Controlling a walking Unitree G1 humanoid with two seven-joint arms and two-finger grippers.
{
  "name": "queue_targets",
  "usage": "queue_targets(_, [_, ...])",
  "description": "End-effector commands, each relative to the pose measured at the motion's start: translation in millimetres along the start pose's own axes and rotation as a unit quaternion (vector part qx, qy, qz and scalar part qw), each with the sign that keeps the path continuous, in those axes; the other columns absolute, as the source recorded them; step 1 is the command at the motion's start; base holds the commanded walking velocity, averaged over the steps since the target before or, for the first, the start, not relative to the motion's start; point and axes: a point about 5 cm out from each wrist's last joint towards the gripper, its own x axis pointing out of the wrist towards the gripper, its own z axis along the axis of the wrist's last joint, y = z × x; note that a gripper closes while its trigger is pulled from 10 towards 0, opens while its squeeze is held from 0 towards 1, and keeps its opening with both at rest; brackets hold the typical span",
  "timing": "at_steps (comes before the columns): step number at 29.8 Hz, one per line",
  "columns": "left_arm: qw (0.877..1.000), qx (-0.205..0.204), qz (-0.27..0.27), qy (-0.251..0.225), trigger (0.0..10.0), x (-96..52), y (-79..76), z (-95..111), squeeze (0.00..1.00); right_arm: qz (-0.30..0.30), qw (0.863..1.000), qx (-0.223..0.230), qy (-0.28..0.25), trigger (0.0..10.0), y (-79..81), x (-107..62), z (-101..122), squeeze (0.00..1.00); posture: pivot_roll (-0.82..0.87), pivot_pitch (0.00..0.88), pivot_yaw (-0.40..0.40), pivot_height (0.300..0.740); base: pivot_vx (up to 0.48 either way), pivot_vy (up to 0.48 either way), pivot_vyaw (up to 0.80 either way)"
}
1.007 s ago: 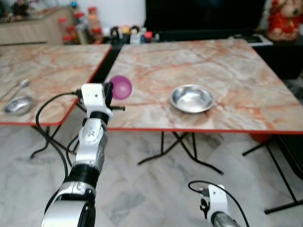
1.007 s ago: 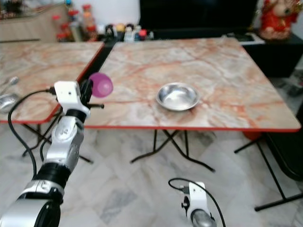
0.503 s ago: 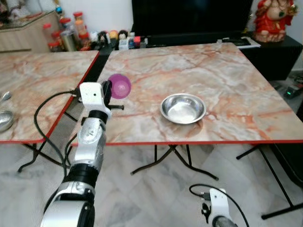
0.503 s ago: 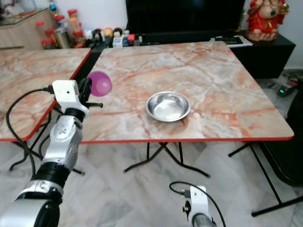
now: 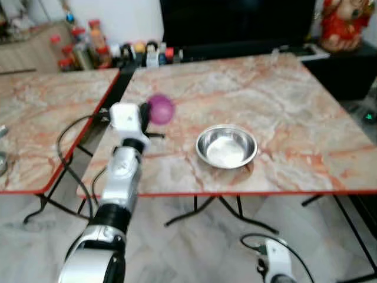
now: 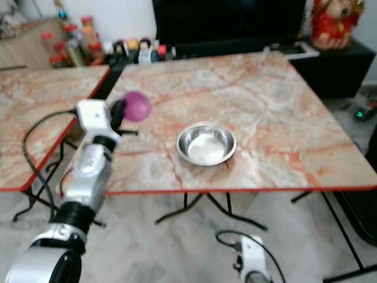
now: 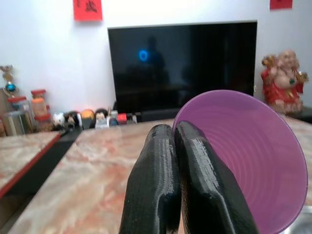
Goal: Setting the table
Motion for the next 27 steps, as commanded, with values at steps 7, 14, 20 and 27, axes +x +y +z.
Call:
queue_targets(7, [1.000, 0.004, 0.016, -0.005, 10.0, 1.7, 15.1, 6, 0.00, 0.011, 1.000, 0.002, 0.004, 10.0, 10.1, -0.7, -3, 0.00, 0.02, 0.000, 0.057, 0.740, 0.323, 0.000, 0.00])
queue_targets(14, [1.000, 0.001, 0.012, -0.005, 10.0, 2.5, 13.9, 6, 0.00, 0.003, 1.000, 0.006, 0.030, 10.0, 6.0, -5.8, -25, 0.00, 0.02, 0.000, 0.065, 0.740, 0.322, 0.000, 0.00])
queue_targets(20, [1.000, -0.019, 0.008, 0.002, 10.0, 3.4, 13.0, 5, 0.00, -0.002, 0.999, 0.011, 0.043, 10.0, 3.2, -8.8, -36, 0.00, 0.01, 0.000, 0.069, 0.740, 0.309, 0.000, 0.00])
queue_targets(27, [0.997, -0.071, -0.005, 0.025, 10.0, 4.9, 9.6, 1, 0.00, -0.002, 0.999, 0.014, 0.044, 10.0, 4.1, -9.5, -38, 0.00, 0.02, 0.000, 0.071, 0.740, 0.000, 0.000, 0.00])
